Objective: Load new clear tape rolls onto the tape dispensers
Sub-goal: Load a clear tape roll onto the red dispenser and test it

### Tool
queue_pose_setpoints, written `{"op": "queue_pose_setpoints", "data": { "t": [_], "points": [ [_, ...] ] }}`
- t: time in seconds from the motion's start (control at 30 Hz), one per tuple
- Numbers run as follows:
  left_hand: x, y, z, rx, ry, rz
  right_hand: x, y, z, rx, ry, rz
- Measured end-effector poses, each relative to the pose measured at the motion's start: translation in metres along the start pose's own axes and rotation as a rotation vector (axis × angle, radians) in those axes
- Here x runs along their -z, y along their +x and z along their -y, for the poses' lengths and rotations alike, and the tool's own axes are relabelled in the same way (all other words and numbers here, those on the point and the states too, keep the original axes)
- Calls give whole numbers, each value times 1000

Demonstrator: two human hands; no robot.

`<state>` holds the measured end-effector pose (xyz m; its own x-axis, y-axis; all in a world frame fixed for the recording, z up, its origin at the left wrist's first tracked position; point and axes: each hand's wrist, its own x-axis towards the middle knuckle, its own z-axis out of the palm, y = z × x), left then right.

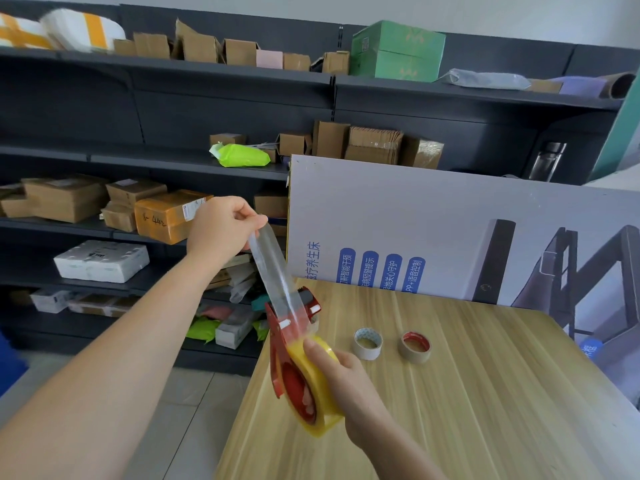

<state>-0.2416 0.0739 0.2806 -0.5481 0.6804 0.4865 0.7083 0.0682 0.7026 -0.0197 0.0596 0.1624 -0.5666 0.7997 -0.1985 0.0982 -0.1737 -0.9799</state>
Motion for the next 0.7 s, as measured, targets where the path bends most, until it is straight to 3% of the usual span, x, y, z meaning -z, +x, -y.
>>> {"op": "queue_pose_setpoints", "data": {
  "t": [0.23, 0.7],
  "points": [
    [-2, 11, 18, 115, 82, -6, 13, 1, 2, 56, 54, 62],
    [-29, 15, 58, 492, -165, 73, 33, 0, -2, 78, 162, 47]
  ]
}}
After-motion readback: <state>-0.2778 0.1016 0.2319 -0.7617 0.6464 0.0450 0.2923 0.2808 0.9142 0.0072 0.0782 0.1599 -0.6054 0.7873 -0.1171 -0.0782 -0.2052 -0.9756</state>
